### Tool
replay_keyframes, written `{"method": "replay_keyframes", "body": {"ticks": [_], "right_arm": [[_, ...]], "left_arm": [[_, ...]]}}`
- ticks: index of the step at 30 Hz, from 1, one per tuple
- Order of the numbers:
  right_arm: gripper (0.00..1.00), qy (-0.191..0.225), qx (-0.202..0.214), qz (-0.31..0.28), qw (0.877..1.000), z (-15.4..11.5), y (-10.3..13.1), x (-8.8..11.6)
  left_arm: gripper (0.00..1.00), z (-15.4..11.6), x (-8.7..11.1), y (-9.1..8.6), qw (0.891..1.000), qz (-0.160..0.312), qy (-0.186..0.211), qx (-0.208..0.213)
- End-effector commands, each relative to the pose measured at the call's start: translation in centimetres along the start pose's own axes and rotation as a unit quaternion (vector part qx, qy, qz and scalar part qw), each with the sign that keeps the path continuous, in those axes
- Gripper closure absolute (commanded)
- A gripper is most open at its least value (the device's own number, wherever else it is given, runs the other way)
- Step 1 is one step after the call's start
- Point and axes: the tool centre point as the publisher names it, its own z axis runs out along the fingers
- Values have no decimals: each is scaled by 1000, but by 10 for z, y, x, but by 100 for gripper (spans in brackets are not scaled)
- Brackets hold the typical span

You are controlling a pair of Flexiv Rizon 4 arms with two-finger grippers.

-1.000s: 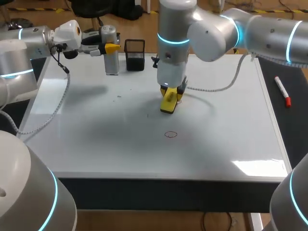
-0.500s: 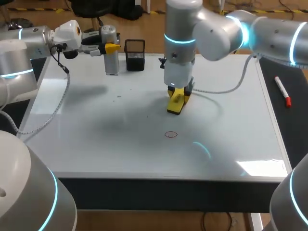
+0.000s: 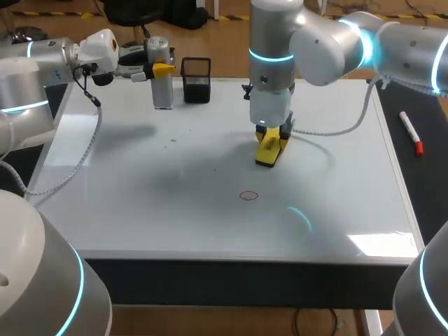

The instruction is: Pick up the inspection probe, press it on each red-marked spot on the whiteboard one by one, put down the probe, pick up the eraser, and wipe off all the red marks.

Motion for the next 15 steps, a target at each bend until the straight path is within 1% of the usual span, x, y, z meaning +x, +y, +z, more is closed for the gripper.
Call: {"method": "replay_keyframes", "body": {"ticks": [1, 5, 8, 10, 13, 15], "right_arm": [[100, 2, 4, -1, 1000, 6, -3, 4], [100, -4, 8, -7, 1000, -5, -5, 2], [100, -16, 9, -14, 1000, -20, -6, 0], [100, -21, 18, -19, 999, -31, -7, -3], [100, -25, 29, -30, 999, -45, -7, -9], [100, -28, 34, -38, 998, -50, -5, -16]], "left_arm": [[100, 1, 2, -1, 1000, 1, -3, -1], [100, 1, 2, -1, 1000, 1, -3, -1], [100, 1, 2, -1, 1000, 1, -3, -1], [100, 1, 2, -1, 1000, 1, -3, -1], [100, 1, 2, -1, 1000, 1, -3, -1], [100, 1, 2, -1, 1000, 1, -3, -1]]}}
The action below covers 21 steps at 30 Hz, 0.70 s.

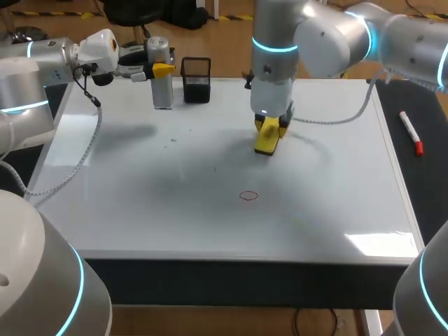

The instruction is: Pick up the inspection probe, press it on each red-marked spot on the whiteboard one by one, put down the probe, pick up the eraser, and wipe off all the red marks.

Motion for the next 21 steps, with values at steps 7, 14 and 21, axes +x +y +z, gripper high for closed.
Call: {"method": "replay_keyframes", "body": {"ticks": [7, 14, 21], "right_arm": [[100, -8, 2, -19, 1000, -10, 11, -21], [100, -19, -13, -35, 999, 3, 22, -40], [100, -14, -32, -56, 998, 21, 31, -56]], "left_arm": [[100, 1, 2, -1, 1000, 1, -3, -1], [100, 1, 2, -1, 1000, 1, -3, -1], [100, 1, 2, -1, 1000, 1, -3, -1]]}}
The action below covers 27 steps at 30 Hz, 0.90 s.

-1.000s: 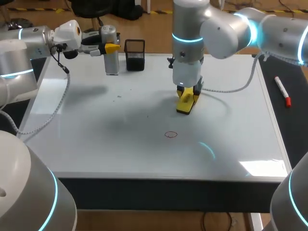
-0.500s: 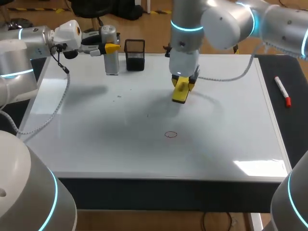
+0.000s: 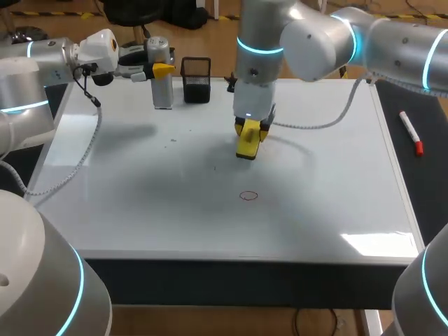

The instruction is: Pick up the inspection probe, press it on each red-marked spot on the whiteboard one by one, put down the probe, pick up the eraser, and wipe off all the red marks.

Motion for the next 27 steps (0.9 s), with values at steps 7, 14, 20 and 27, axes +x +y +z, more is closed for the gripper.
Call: {"method": "replay_keyframes", "body": {"ticks": [7, 14, 20, 27], "right_arm": [[100, 12, -15, -7, 1000, 20, -5, -12], [100, 20, -20, 3, 1000, 24, -10, 0], [100, 23, -22, 20, 999, 27, -14, 15], [100, 29, -28, 41, 998, 34, -14, 35]], "left_arm": [[100, 1, 2, -1, 1000, 1, -3, -1], [100, 1, 2, -1, 1000, 1, -3, -1], [100, 1, 2, -1, 1000, 1, -3, -1], [100, 1, 2, -1, 1000, 1, -3, -1]]}}
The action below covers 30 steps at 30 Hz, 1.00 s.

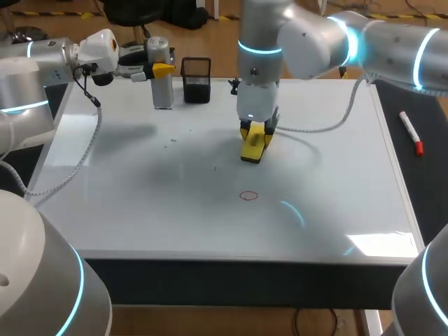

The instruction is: Pick up the inspection probe, press it on each red-marked spot on the whiteboard one by one, put down the probe, pick up the eraser, and wipe off all the red marks.

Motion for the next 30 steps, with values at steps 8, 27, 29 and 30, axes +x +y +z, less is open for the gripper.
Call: {"method": "replay_keyframes", "body": {"ticks": [8, 27, 29, 30], "right_arm": [[100, 10, 0, 18, 1000, 16, -6, 32], [100, 5, 37, 14, 999, -30, -12, 36], [100, 5, 47, 13, 999, -39, -15, 37], [100, 5, 50, 13, 999, -43, -17, 38]], "left_arm": [[100, 1, 2, -1, 1000, 1, -3, -1], [100, 1, 2, -1, 1000, 1, -3, -1], [100, 1, 2, -1, 1000, 1, -3, -1], [100, 1, 2, -1, 1000, 1, -3, -1]]}}
